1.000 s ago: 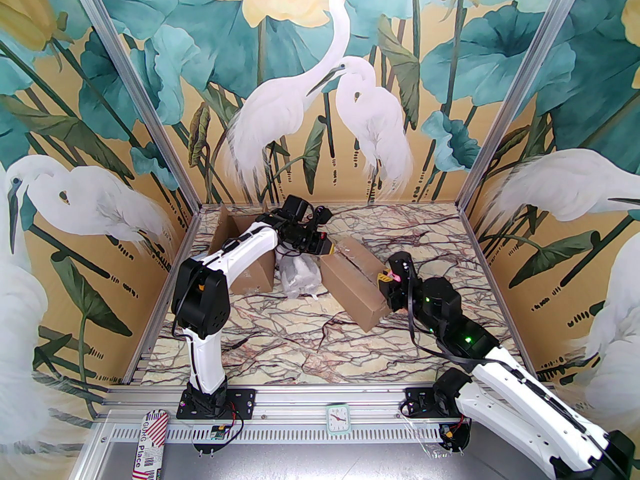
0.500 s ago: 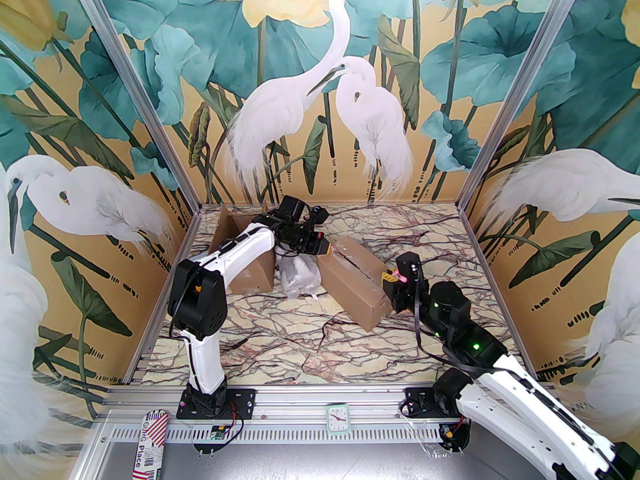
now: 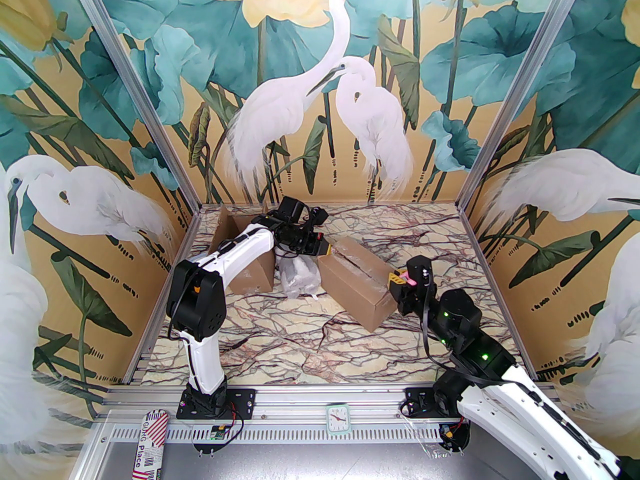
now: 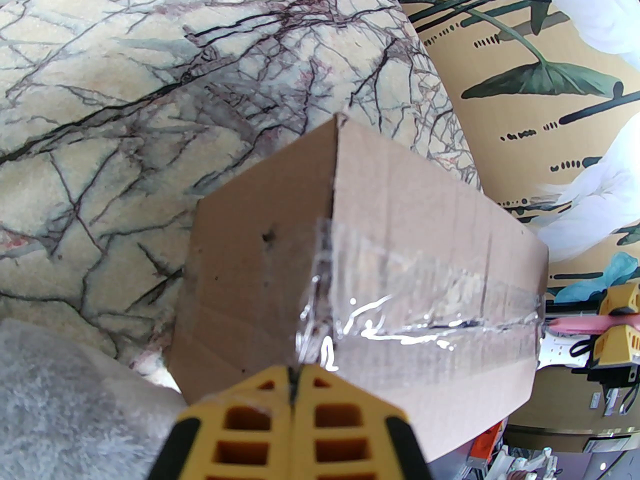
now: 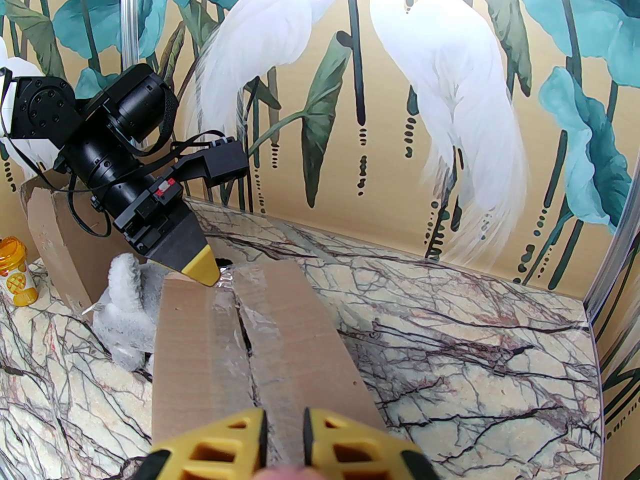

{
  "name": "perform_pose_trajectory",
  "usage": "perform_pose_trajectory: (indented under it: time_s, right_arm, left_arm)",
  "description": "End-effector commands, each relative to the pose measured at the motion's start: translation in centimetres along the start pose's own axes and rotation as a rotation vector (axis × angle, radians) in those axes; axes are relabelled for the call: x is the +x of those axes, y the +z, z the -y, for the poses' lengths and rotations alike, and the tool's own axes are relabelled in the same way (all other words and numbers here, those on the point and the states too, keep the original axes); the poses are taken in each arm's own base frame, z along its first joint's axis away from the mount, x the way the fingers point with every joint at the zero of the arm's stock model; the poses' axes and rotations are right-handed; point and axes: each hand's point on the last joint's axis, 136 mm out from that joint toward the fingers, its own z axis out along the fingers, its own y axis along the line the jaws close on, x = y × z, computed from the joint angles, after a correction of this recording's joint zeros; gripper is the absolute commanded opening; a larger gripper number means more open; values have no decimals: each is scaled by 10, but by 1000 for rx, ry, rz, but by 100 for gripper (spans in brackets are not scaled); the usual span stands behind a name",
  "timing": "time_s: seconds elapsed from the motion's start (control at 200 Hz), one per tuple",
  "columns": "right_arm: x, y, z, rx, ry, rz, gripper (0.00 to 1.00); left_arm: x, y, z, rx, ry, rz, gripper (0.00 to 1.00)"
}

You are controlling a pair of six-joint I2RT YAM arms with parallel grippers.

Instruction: Unpack the express box

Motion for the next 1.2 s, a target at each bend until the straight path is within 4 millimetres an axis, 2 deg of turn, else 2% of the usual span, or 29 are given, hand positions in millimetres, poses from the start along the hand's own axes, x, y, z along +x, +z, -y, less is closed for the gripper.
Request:
perform_pose_trajectory:
  time_s: [0.0, 0.145, 0.275, 0.465, 0.61, 0.71, 0.925, 1.06, 1.195]
  right_arm:
    - [19, -6, 17, 92, -12, -57, 0]
    - [10, -12, 26, 141, 8, -3, 0]
    - [-6, -18, 35, 182, 45, 82, 0]
    - [-34, -10, 38, 204, 119, 186, 0]
    - [-51, -10, 63, 347, 195, 257, 0]
    - [-44, -7, 88, 465, 251, 239, 0]
    - [-23, 8, 110, 462, 378, 197, 0]
    - [-2, 5, 123, 522, 416, 125, 0]
    - [34, 8, 132, 585, 432, -26, 0]
  left_arm:
    - [-12, -23, -67, -232, -79, 82, 0]
    - [-10, -23, -66, -225, -82, 81, 0]
    - [-10, -21, -61, -196, -93, 84, 0]
    - [-10, -20, -44, -172, -79, 96, 0]
    - [-10, -26, -37, -166, -97, 143, 0]
    - [-8, -30, -35, -164, -124, 176, 0]
    - [-5, -35, -27, -149, -170, 211, 0]
    - [-5, -30, -5, -112, -194, 217, 0]
    - [-4, -18, 13, -79, -258, 230, 0]
